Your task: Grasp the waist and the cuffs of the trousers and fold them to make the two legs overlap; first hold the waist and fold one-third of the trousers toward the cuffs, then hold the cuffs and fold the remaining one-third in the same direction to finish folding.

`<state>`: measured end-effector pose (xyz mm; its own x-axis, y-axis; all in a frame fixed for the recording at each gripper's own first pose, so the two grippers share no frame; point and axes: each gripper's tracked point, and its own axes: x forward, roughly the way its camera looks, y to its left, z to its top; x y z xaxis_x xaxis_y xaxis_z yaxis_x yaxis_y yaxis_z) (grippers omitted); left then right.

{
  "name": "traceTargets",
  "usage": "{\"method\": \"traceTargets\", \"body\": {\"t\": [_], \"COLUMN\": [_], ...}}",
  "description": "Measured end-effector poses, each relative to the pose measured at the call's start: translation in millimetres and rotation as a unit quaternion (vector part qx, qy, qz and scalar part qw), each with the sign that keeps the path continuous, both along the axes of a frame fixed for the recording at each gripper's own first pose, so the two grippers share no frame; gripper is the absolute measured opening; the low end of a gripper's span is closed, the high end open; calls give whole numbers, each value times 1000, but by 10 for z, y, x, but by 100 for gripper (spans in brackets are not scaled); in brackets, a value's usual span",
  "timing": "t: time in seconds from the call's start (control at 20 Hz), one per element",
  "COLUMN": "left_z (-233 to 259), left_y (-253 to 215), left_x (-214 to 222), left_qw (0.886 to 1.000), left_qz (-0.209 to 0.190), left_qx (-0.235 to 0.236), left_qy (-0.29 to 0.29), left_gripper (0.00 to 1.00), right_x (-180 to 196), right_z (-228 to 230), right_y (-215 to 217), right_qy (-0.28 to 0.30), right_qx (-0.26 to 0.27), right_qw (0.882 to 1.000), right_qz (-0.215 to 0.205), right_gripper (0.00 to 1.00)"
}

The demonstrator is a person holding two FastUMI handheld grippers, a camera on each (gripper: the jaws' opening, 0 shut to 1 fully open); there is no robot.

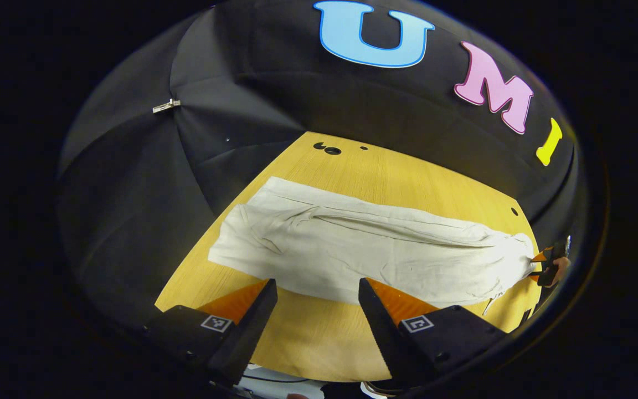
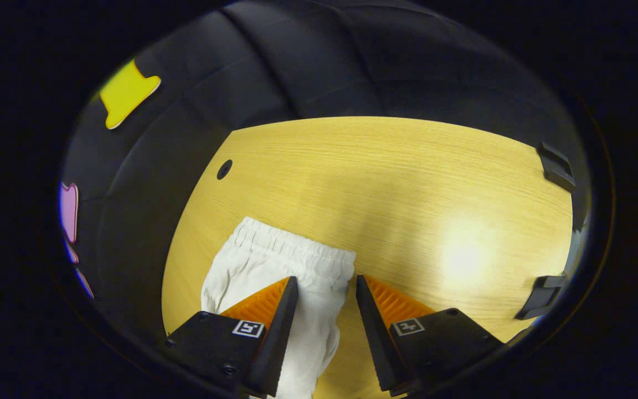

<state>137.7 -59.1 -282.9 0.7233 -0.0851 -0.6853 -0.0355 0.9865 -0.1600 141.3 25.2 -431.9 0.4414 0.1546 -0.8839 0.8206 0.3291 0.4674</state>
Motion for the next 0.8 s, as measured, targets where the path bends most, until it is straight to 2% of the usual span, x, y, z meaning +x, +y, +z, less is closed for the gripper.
{"method": "traceTargets", "body": {"t": [0.05, 0.1, 0.15, 0.2, 0.4, 0.45, 0.5, 0.8], "left_z": [-22, -41, -45, -57, -120, -142, -157, -360], "left_y": [2, 0, 13, 9, -30, -54, -74, -79], "left_x": [21, 25, 46, 78, 111, 116, 115, 225], "left_qw": [1000, 1000, 1000, 1000, 999, 999, 998, 991], "left_qz": [-2, -2, -3, -4, -1, 1, 3, 20], "left_qx": [-1, -2, -4, -8, -39, -51, -65, -130], "left_qy": [1, 0, 0, 0, 3, 5, 6, 18], "left_gripper": [95, 95, 95, 95, 95, 96, 96, 96], "right_x": [15, 31, 21, 27, 62, 76, 75, 85], "right_z": [-5, -7, -6, -28, -7, -10, -3, 169], "right_y": [8, -5, -5, 5, 44, 56, 66, -75], "right_qy": [13, 14, 9, 1, -42, -45, -46, -79], "right_qx": [5, 5, 11, 14, 37, 43, 48, 32], "right_qw": [1000, 1000, 1000, 999, 997, 997, 996, 995], "right_qz": [-10, -20, -26, -34, -49, -56, -61, -46], "right_gripper": [64, 47, 43, 25, 10, 0, 10, 9]}}
